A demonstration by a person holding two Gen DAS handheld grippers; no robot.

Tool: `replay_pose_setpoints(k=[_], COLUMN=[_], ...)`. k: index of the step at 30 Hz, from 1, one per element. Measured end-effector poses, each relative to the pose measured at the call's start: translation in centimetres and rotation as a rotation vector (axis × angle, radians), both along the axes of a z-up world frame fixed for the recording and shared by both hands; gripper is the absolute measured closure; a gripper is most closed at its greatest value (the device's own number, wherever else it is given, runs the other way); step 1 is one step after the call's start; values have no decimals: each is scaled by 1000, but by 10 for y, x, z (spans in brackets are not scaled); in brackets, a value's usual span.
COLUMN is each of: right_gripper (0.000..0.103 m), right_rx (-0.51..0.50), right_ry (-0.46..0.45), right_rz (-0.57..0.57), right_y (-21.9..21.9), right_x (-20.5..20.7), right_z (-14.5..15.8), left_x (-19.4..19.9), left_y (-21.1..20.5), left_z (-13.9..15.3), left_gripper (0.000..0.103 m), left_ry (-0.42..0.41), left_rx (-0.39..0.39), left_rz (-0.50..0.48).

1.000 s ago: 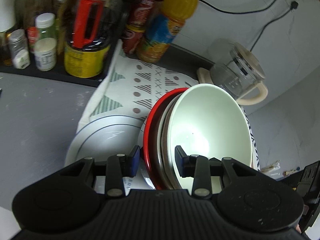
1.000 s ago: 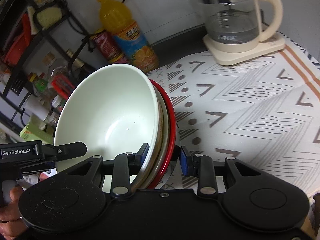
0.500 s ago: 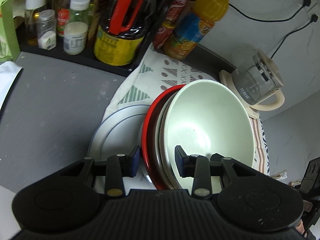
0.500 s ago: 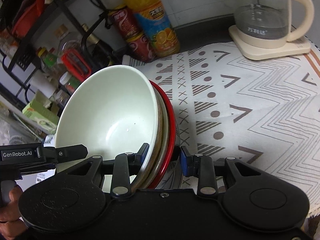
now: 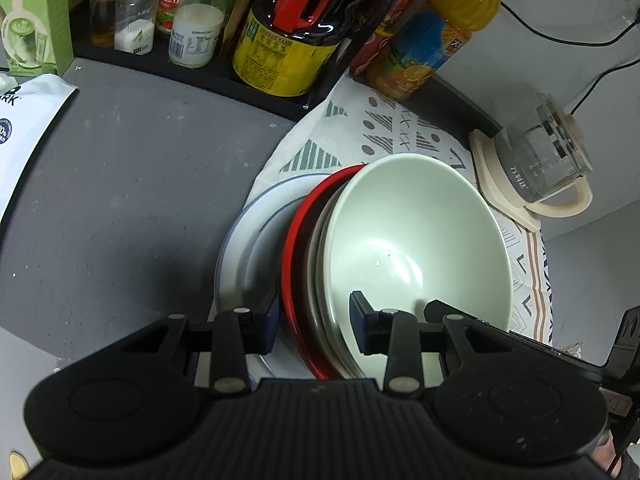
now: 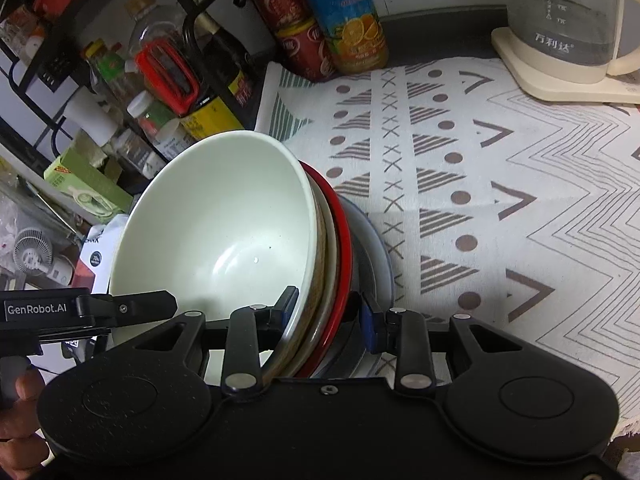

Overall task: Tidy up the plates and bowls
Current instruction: 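Lower the nested bowls onto the plates and open the right gripper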

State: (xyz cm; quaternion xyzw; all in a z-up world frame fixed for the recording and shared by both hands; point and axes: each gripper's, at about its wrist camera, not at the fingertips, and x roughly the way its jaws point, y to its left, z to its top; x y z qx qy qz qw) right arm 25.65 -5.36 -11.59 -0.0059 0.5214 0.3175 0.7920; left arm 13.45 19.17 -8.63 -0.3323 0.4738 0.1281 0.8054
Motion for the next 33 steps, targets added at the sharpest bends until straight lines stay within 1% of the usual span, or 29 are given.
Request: replay_pose_setpoints(k=[5, 8, 9, 10, 11, 12, 13, 14, 16, 17, 18, 19, 21, 22, 24, 26, 27, 29, 33], right_gripper=[71, 71, 70, 67, 65, 65, 62, 52, 41, 38, 36, 35, 32, 30, 25, 19, 19, 12, 4], right_rx=[-9, -11, -11, -8, 1, 6, 10, 19, 38, 49, 55, 58, 61, 67, 85, 94, 97, 101, 118], right_ry=[14, 19, 19, 22, 32, 42, 39, 24, -8, -21, -29, -36, -56, -66, -86, -111, -126, -151, -206], right_rz=[-5, -7, -7, -9, -11, -18, -27, -32, -41, -46, -52, -60, -86, -97, -114, -131, -140, -160, -197], right_y=[2, 3, 4, 4, 4, 4, 4, 2, -2, -6, -9, -13, -23, -28, -39, -49, -54, -63, -85], right_x=[1, 1, 1, 1, 3, 4, 3, 2, -1, -3, -3, -4, -7, -10, -16, -22, -26, -32, -44], right_z=[-3, -4, -4, -4, -5, -5, -3, 1, 11, 16, 20, 23, 29, 32, 38, 44, 47, 53, 62], left_x=[0, 2, 3, 4, 5, 5, 6, 7, 8, 9, 9, 9, 7, 6, 3, 0, -1, -5, -17], left_y=[2, 3, 4, 6, 9, 10, 11, 11, 10, 10, 7, 4, -3, -6, -13, -21, -25, -31, -46], left_z=[0, 0, 1, 1, 2, 7, 11, 14, 20, 22, 25, 28, 35, 38, 43, 47, 48, 50, 56], left_gripper=[68, 68, 68, 68, 67, 66, 65, 63, 59, 53, 47, 44, 33, 31, 23, 20, 20, 20, 19], left_ry=[-13, -6, -1, 3, -2, -10, -15, -20, -28, -31, -34, -38, -54, -67, -85, -84, -79, -78, -85], left_rx=[3, 6, 3, 0, 7, 31, 56, 69, 71, 76, 92, 112, 145, 150, 151, 163, 170, 178, 194], left_rz=[3, 2, -2, -2, 9, 22, 22, 15, 0, -8, -13, -17, -27, -32, -40, -51, -58, -72, -86])
